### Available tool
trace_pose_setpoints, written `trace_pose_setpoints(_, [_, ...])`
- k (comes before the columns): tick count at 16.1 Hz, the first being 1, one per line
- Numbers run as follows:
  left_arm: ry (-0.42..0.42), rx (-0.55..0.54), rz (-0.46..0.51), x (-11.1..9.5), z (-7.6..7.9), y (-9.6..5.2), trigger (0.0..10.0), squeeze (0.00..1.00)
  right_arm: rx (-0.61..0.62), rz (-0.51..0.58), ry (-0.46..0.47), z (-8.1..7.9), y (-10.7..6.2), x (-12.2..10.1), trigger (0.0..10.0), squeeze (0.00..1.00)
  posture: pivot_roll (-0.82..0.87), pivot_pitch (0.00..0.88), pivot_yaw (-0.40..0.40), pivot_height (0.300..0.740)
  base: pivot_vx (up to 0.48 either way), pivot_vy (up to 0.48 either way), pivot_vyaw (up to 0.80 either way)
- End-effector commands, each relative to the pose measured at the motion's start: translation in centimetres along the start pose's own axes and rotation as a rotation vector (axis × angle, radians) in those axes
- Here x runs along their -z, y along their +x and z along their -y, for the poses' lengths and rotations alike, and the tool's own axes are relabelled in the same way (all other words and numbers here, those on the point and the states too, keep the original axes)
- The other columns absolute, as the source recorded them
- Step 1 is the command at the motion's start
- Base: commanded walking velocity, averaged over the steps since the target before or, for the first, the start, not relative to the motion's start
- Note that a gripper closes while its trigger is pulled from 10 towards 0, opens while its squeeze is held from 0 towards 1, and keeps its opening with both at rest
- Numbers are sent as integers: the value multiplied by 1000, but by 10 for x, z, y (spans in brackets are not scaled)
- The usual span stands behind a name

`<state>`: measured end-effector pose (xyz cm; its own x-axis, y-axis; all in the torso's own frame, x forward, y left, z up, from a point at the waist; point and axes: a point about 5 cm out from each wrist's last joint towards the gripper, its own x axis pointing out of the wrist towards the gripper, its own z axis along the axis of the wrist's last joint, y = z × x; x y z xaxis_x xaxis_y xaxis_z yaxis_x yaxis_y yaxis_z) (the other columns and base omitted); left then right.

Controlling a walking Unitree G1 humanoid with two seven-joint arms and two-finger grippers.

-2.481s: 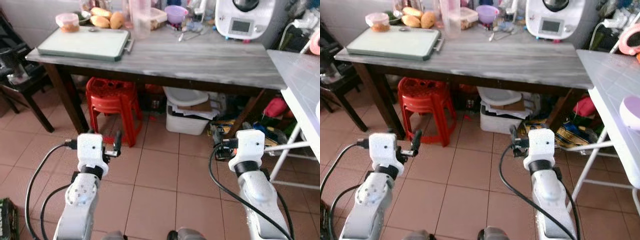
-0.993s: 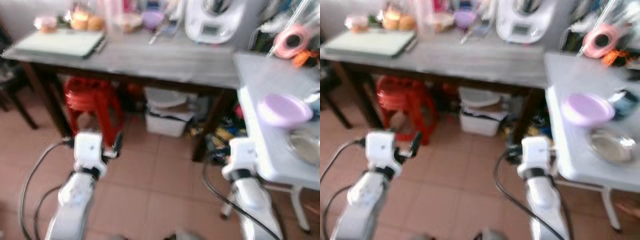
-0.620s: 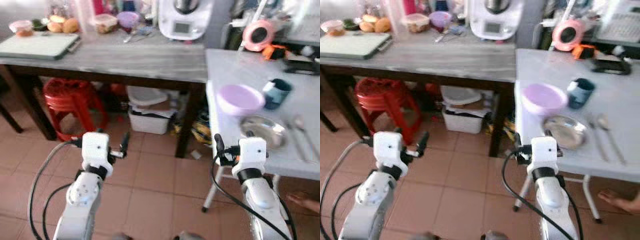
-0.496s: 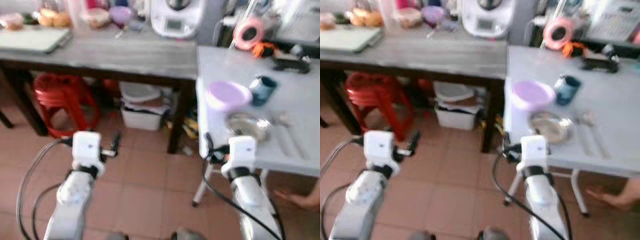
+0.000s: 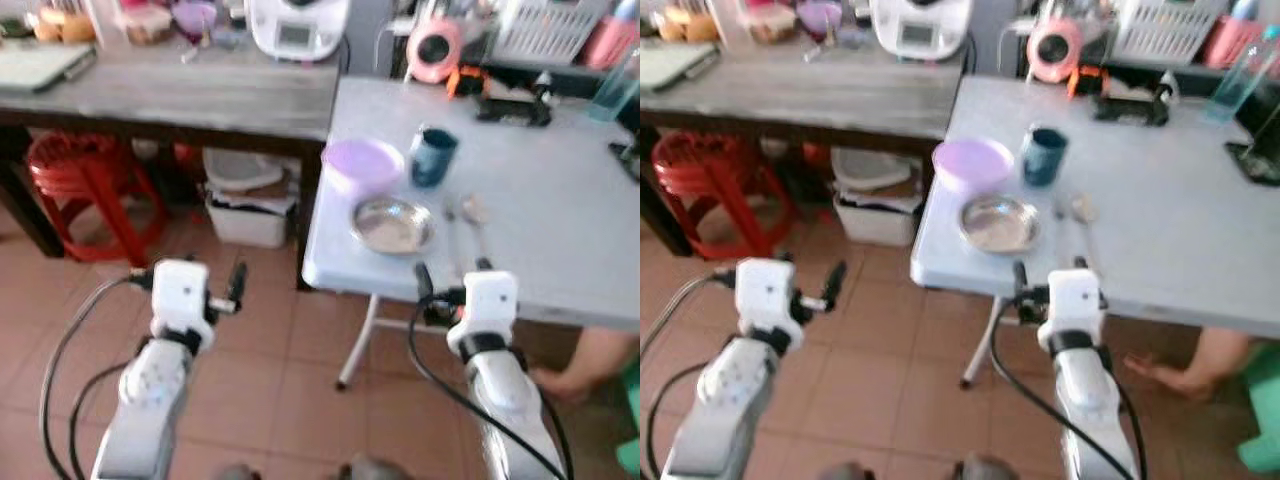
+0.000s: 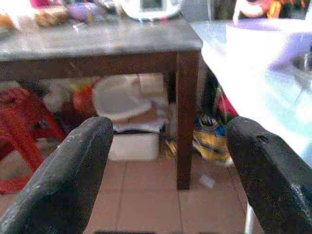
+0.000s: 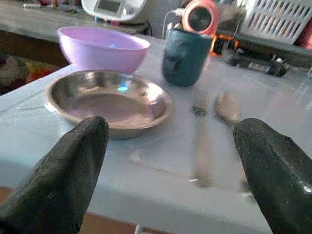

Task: Setting the table

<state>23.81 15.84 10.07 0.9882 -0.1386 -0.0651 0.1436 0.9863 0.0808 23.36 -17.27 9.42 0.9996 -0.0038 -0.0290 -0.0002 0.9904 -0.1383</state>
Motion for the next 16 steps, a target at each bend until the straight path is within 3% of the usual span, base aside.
trace_pose_setpoints(1, [0, 3, 23, -5, 3, 2, 10000, 0, 18, 1, -2, 5, 2, -1, 10000, 278, 17, 0, -10, 740, 0, 0, 0])
trace_pose_setpoints(2, [-17, 6, 23, -5, 3, 2, 10000, 0, 15, 0, -3, 5, 2, -1, 10000, 0, 17, 0, -10, 740, 0, 0, 0])
trace_pose_setpoints(4, [-34, 17, 13, -4, 3, 3, 10000, 0, 7, -2, 9, 4, 3, -1, 10000, 0, 15, 0, -8, 740, 0, 0, 0])
trace_pose_setpoints(8, [-47, 43, 18, -5, 5, 3, 10000, 0, 8, -9, 14, 4, 3, 0, 10000, 0, 13, 0, -7, 740, 69, 0, -588])
trace_pose_setpoints(16, [-59, 43, 22, -7, 5, 3, 10000, 0, -8, 49, -43, 1, 0, -11, 10000, 0, 10, 0, -5, 740, 76, 0, 0])
